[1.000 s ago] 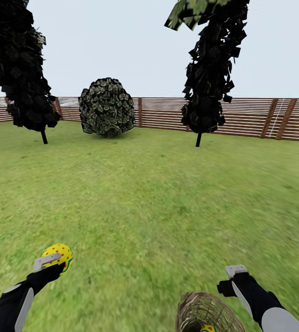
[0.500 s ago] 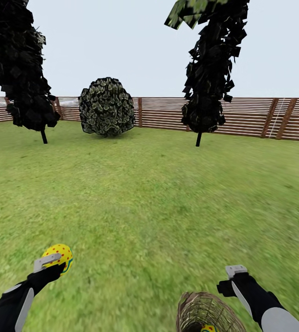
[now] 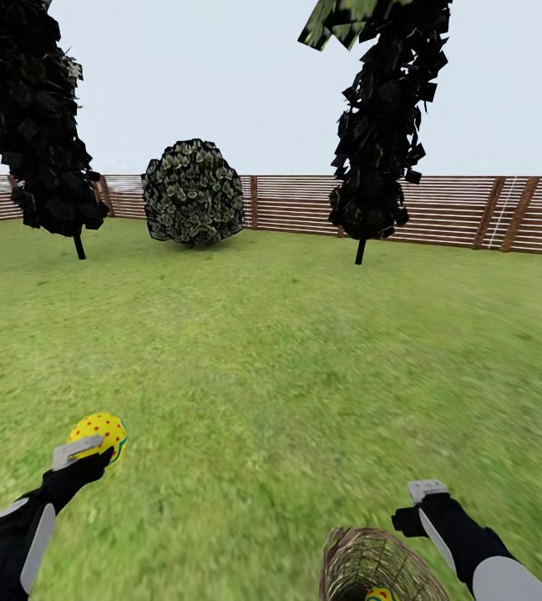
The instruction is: Take the three Easter eggs out of the wicker basket on the lawn in the garden, then place them on the lawn next to a single tree (choose any tree) so that all three eggs are next to the same tree and none are left in the basket.
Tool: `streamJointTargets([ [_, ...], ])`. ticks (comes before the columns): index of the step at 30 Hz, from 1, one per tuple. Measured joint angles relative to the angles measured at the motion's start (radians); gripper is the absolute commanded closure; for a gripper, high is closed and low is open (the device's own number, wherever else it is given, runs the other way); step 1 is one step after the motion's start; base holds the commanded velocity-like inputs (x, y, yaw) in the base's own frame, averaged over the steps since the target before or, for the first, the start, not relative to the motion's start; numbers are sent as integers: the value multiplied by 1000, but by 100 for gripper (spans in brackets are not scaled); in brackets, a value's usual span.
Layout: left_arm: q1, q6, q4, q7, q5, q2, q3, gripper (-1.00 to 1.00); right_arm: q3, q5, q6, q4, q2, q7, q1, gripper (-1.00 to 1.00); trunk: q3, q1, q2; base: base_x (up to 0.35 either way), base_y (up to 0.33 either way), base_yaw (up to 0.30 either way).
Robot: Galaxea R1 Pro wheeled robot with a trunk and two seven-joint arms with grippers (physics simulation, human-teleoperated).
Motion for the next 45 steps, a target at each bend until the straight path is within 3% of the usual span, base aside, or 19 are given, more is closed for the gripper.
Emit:
streamJointTargets([
  [7, -4, -36, 21, 12, 4, 4, -4, 100, 4, 1, -2, 0, 1, 0, 0, -100, -22, 27, -49, 0, 0, 0],
  [9, -14, -31, 64, 97, 1, 3, -6, 100, 7, 1, -2, 0, 3, -1, 0, -100, -28, 35, -63, 0, 0, 0],
  [10, -50, -28, 126, 186, 1, 2, -9, 100, 7, 1, -2, 0, 3, -1, 0, -100, -31, 38, -70, 0, 0, 0],
  [11, -94, -27, 180, 230, 2, 1, -10, 100, 7, 1, -2, 0, 3, -1, 0, -100, -34, 42, -77, 0, 0, 0],
  [13, -187, -21, 283, 263, 2, 5, -13, 100, 7, 1, -1, 0, 3, -1, 0, -100, -41, 50, -91, 0, 0, 0],
  [17, -288, -18, 358, 214, 3, 5, -16, 100, 0, -1, 3, -1, 0, 0, 0, -100, -53, 65, -119, 0, 0, 0],
  [19, -304, -27, 384, 202, 2, -20, -19, 100, -1, -1, 1, -2, 0, -1, 0, -100, -60, 73, -133, 0, 0, 0],
  [22, -308, -34, 389, 199, -2, -46, -41, 100, -1, -1, -1, -1, 0, -1, 0, -100, -69, 84, -154, 0, 0, 0],
  [26, -309, -36, 391, 200, -3, -48, -84, 100, 8, 4, 4, 0, 0, 0, 0, -100, -82, 100, -182, 0, 0, 0],
  [41, -309, -37, 399, 200, -1, -52, -87, 100, 9, 2, 13, 2, 0, -1, 0, -100, -129, 157, -287, 0, 0, 0],
  [45, -309, -53, 418, 201, -1, -66, -89, 100, 9, 1, 13, 3, -2, -1, 0, -100, -141, 173, -315, 0, 0, 0],
])
